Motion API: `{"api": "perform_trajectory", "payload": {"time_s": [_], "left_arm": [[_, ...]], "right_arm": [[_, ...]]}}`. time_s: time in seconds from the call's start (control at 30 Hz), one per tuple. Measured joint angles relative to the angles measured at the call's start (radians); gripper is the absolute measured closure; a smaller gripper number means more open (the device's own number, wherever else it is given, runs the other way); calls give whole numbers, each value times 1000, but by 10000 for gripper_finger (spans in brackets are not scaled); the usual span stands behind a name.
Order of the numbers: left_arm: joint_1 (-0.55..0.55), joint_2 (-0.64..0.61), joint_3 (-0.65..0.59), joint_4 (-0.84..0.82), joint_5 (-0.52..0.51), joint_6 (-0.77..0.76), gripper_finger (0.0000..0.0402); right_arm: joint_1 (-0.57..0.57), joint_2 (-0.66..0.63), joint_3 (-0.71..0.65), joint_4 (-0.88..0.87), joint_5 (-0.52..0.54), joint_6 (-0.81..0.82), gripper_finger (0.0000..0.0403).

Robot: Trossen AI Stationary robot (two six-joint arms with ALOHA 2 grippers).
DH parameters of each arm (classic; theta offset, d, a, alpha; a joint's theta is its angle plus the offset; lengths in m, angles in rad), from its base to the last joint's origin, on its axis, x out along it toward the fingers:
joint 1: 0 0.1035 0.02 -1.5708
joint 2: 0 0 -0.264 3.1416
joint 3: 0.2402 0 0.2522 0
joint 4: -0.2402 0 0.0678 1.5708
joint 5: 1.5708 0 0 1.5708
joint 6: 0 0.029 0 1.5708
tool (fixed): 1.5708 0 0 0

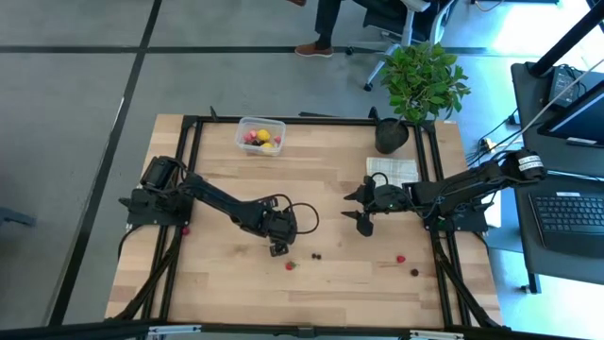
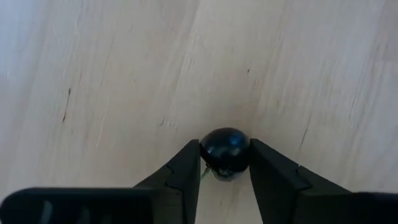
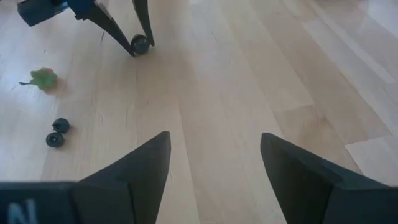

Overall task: Pick and placing Produce into tupperware
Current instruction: Put the top black cherry into the transparent bin

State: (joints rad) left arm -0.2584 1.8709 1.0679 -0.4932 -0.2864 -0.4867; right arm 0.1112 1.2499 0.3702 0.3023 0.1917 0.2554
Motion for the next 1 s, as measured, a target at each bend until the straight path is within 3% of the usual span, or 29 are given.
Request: {"api": "perform_trajectory", "payload": {"time_s": [0.2, 0.43, 0.7, 1.0], "left_arm": [[20, -37, -8, -17, 24, 3, 287], [156, -216, -7, -69, 60, -5, 296], [473, -372, 7, -124, 35, 134, 297], [821, -325, 109, -223, 61, 237, 288]], "right_arm": [[0, 0, 0, 1, 0, 47, 151], [0, 0, 1, 40, 0, 81, 151], [0, 0, 1, 48, 0, 79, 151], [0, 0, 1, 69, 0, 81, 151]]}}
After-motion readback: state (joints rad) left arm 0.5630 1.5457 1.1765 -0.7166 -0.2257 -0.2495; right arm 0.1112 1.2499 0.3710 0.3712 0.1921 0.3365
